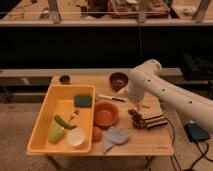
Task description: Place sponge in paper cup
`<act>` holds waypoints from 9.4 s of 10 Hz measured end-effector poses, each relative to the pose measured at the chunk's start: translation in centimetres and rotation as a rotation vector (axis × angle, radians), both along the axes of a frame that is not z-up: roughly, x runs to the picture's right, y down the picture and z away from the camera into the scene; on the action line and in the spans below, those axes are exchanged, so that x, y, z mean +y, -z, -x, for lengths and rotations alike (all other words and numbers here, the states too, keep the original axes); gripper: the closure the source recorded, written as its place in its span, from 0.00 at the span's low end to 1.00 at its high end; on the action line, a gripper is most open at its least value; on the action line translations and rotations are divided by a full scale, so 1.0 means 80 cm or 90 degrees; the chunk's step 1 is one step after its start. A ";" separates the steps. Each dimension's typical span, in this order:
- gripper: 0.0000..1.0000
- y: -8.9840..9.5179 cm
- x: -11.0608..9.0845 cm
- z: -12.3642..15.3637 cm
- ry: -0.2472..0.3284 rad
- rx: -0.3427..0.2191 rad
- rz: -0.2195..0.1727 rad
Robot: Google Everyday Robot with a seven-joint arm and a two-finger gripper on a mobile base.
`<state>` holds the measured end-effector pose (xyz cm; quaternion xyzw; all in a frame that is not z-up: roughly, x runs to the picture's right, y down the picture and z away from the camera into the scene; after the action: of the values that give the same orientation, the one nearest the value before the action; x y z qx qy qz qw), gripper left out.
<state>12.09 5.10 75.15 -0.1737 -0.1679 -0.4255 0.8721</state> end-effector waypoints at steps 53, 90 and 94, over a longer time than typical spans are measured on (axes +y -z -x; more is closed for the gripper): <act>0.57 -0.198 0.013 0.333 -0.053 -0.045 0.008; 0.88 0.233 0.143 0.365 0.347 -0.540 0.103; 0.88 0.223 0.137 0.332 0.314 -0.611 0.112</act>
<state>-14.48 16.02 57.34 -0.0665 -0.5362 -0.6334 0.5540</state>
